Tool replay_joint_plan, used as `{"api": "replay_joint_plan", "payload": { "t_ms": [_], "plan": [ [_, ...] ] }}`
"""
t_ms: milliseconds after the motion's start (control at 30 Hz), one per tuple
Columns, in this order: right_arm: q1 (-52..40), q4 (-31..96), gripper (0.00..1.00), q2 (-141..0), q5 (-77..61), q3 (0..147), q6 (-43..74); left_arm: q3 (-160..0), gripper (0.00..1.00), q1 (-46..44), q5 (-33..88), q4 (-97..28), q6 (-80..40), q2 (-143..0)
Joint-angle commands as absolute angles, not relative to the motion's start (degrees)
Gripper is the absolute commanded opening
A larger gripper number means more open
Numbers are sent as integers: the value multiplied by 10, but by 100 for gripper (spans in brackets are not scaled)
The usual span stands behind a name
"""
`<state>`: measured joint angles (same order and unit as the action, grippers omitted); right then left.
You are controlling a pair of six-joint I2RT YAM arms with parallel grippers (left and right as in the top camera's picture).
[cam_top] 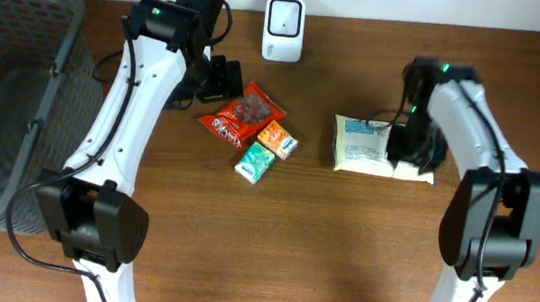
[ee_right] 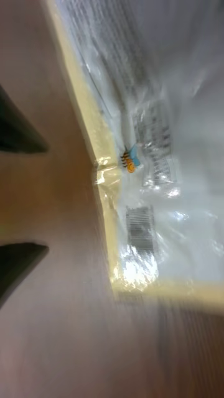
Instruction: Scan the item barcode
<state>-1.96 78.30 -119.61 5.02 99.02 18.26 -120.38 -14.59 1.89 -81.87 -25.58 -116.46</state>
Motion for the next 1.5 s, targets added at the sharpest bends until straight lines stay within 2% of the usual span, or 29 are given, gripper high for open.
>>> {"api": "replay_joint_plan", "payload": {
  "t_ms": [0,167,200,233,267,333,433,667,800,933,1133,1467],
  "plan": [
    [-10,775,60,-1176,74,1053,178,-1212,99,-146,15,-820,-261,-1152],
    [-12,681,72,-1197,34,1017,179,-1212,99,-146,15,-819,-261,-1152],
    [-12,656,77,-1203,35,992,179,-1212,99,-146,15,-820,-261,-1152],
    [-11,634,96,-1206,37,970,179,-1212,99,-146,15,-820,-261,-1152],
    [-9,605,99,-1207,47,941,181,-1212,99,-146,15,-820,-261,-1152],
    [-2,550,99,-1210,93,886,209,-1212,99,-146,15,-820,-261,-1152],
    [19,566,99,-1204,106,889,216,-1212,99,-146,15,-820,-261,-1152],
    [41,834,99,-1157,76,1150,208,-1212,99,-146,15,-820,-261,-1152],
    [40,899,99,-1123,-6,1192,176,-1212,99,-146,15,-819,-261,-1152],
    [61,894,98,-1044,22,1192,175,-1212,99,-146,15,-820,-261,-1152],
    [178,924,98,-1043,96,1188,174,-1212,99,-146,15,-820,-261,-1152],
    [184,921,99,-1048,97,1188,174,-1212,99,-146,25,-820,-261,-1152]
  ]
}}
